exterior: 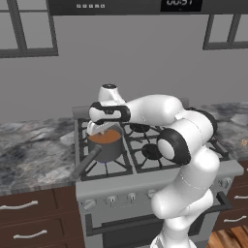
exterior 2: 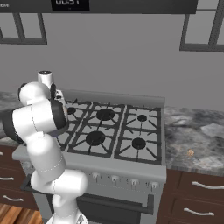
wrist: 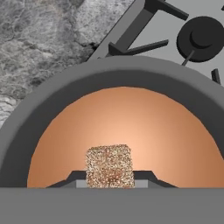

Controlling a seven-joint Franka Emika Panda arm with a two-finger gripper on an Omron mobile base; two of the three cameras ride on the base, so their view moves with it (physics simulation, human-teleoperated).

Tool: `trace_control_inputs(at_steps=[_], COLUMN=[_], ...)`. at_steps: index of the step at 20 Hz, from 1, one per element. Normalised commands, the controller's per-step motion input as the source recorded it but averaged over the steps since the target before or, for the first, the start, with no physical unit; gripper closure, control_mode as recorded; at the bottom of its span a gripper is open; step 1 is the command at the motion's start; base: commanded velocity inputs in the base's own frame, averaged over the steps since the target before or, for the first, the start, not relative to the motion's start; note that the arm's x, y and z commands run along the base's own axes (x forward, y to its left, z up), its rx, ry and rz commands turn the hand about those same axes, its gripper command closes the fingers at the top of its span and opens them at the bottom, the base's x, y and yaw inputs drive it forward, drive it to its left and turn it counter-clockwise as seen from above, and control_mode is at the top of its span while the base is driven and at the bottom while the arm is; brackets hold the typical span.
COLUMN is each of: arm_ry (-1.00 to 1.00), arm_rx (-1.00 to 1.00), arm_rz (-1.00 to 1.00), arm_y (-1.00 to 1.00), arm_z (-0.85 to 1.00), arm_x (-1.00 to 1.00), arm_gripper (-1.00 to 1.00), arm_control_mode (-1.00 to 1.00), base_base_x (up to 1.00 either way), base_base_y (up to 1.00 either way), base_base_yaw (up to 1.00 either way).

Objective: Pick up the sugar cube(s) and place them in the saucepan with hot chocolate.

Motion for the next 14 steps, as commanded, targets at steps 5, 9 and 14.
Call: trace_control_inputs(at_steps=[5, 9, 14], arm_ry=[0.00, 0.00, 0.00], arm_rx=[0.00, 0.00, 0.00], arm_rz=[0.00, 0.00, 0.00], arm_y=[0.00, 0.00, 0.00], arm_z=[0.00, 0.00, 0.17], arm_x=[0.00, 0.00, -0.03], arm_gripper=[-1.00, -1.00, -1.00], arm_control_mode=[-1.00, -1.00, -1.00], base_base_x=[0.00, 0.00, 0.00], base_base_y=[0.00, 0.00, 0.00], base_base_yaw=[0.00, 0.00, 0.00])
